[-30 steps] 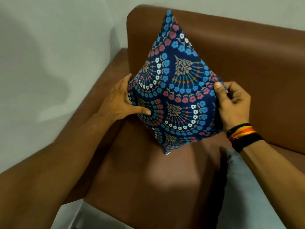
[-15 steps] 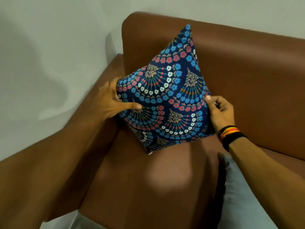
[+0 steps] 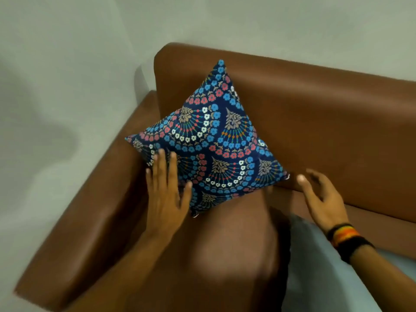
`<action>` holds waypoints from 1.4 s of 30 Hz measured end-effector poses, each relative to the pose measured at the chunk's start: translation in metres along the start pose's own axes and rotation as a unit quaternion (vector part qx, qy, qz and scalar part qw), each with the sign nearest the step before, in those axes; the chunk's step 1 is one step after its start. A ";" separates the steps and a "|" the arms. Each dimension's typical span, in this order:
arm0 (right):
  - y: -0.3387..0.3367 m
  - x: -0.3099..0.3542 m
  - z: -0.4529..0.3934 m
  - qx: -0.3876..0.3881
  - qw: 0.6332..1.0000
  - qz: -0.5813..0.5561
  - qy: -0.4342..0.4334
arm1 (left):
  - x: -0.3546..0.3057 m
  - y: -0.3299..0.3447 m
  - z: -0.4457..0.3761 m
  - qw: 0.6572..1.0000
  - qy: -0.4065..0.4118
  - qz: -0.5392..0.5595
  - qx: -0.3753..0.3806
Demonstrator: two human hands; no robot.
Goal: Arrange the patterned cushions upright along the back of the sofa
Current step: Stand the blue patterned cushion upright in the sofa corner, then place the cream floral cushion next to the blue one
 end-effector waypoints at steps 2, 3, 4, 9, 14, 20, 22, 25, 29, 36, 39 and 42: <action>-0.048 -0.042 0.033 -0.005 0.996 0.079 0.037 | -0.035 0.016 0.048 0.996 0.082 0.011 0.017; -0.073 -0.064 0.049 -0.012 0.990 0.129 0.062 | -0.053 0.024 0.074 0.992 0.119 0.019 0.039; -0.098 -0.087 0.063 -0.022 0.980 0.177 0.092 | -0.071 0.033 0.098 0.986 0.147 0.028 0.069; -0.189 -0.192 0.123 -0.058 0.951 0.232 0.196 | -0.170 0.059 0.204 0.943 0.198 0.059 0.261; -0.224 -0.236 0.168 -0.080 0.948 0.107 0.288 | -0.252 0.095 0.254 0.920 0.188 0.008 0.343; -0.224 -0.261 0.195 -0.008 0.919 -0.067 0.387 | -0.284 0.115 0.269 0.907 0.082 0.011 0.413; -0.219 -0.261 0.193 0.000 0.914 -0.122 0.387 | -0.283 0.110 0.262 0.889 0.042 0.000 0.456; -0.219 -0.244 0.192 -0.011 0.918 -0.173 0.358 | -0.283 0.106 0.252 0.909 0.001 -0.027 0.417; -0.239 -0.198 0.179 0.009 0.951 -0.181 0.250 | -0.295 0.078 0.226 0.931 -0.054 -0.038 0.359; -0.299 -0.116 0.084 0.054 0.963 -0.170 0.204 | -0.298 0.002 0.150 0.903 0.032 0.316 0.290; -0.309 -0.099 0.036 0.056 0.926 -0.230 0.294 | -0.308 0.000 0.122 0.881 0.104 0.308 0.344; -0.297 -0.087 0.004 0.020 0.862 -0.346 0.369 | -0.311 0.014 0.089 0.878 0.134 0.214 0.407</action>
Point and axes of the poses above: each hand's wrist, its own z-axis away from the middle knuckle, its own y-axis out of the palm, x = y × z, the point moved 2 cm from there along -z, towards the middle knuckle, and after that the axes turned 7 degrees about -z, right-handed, at the moved point
